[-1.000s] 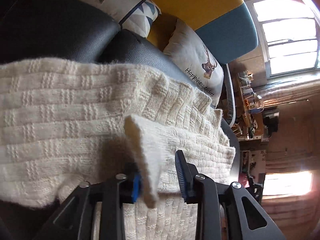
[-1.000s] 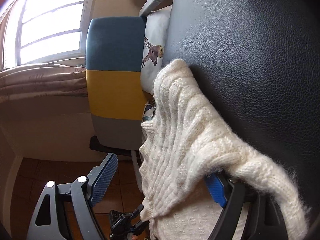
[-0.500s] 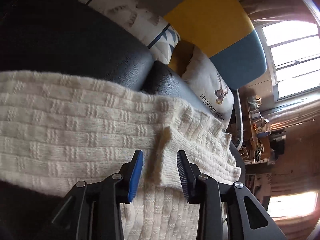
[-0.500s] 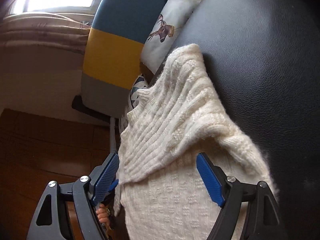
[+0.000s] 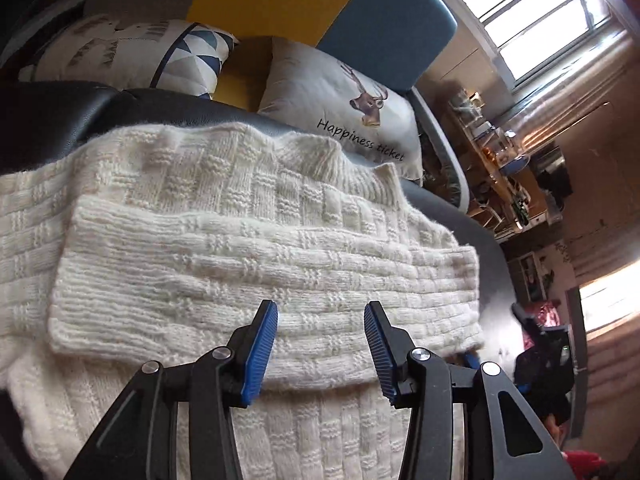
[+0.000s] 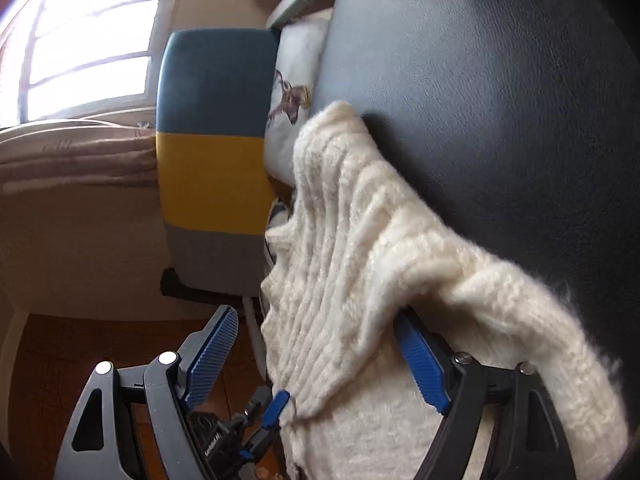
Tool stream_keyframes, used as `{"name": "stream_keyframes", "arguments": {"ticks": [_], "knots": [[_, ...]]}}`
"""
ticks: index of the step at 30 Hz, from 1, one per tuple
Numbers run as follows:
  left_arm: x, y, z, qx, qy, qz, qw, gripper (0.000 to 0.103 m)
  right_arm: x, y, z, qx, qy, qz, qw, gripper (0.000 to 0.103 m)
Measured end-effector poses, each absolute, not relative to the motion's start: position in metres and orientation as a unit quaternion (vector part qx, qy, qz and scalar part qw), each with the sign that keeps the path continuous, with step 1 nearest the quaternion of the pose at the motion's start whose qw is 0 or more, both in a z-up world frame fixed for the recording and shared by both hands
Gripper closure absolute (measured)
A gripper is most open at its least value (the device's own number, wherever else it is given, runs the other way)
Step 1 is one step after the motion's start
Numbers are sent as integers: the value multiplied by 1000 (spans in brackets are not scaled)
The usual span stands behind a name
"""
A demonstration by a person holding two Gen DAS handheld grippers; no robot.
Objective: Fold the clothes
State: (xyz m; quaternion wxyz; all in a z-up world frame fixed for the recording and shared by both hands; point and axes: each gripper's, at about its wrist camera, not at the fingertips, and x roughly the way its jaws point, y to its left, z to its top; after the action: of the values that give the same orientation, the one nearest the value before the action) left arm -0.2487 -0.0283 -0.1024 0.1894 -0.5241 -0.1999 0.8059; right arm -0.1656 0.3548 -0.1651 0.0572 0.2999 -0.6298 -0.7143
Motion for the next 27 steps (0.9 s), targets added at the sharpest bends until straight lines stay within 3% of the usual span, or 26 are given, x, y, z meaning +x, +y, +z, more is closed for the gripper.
{"name": "stream_keyframes", "arguments": {"ticks": [5,7,11,14,16,22,27], "knots": [[-242,-32,-122,-519,-168,814,201,66,-153,371,-171,202,-645,-737,-10,21],[-242,-36,-125,-520,-172,812,200,72,-151,373,-176,215,-642,-736,-4,44],[-248,-45,-126,-535,-195,798,198,78,-143,383,-170,250,-629,-736,9,44],[-254,-42,-118,-546,-207,790,188,78,-142,389,-160,317,-593,-740,30,42],[-254,-37,-108,-541,-204,794,190,71,-143,391,-144,361,-535,-763,51,42],[-235,29,-77,-502,-141,806,280,61,-179,416,-105,388,-390,-833,61,42],[-222,99,-73,-486,-91,801,339,61,-232,434,-125,425,-399,-806,99,42]]}}
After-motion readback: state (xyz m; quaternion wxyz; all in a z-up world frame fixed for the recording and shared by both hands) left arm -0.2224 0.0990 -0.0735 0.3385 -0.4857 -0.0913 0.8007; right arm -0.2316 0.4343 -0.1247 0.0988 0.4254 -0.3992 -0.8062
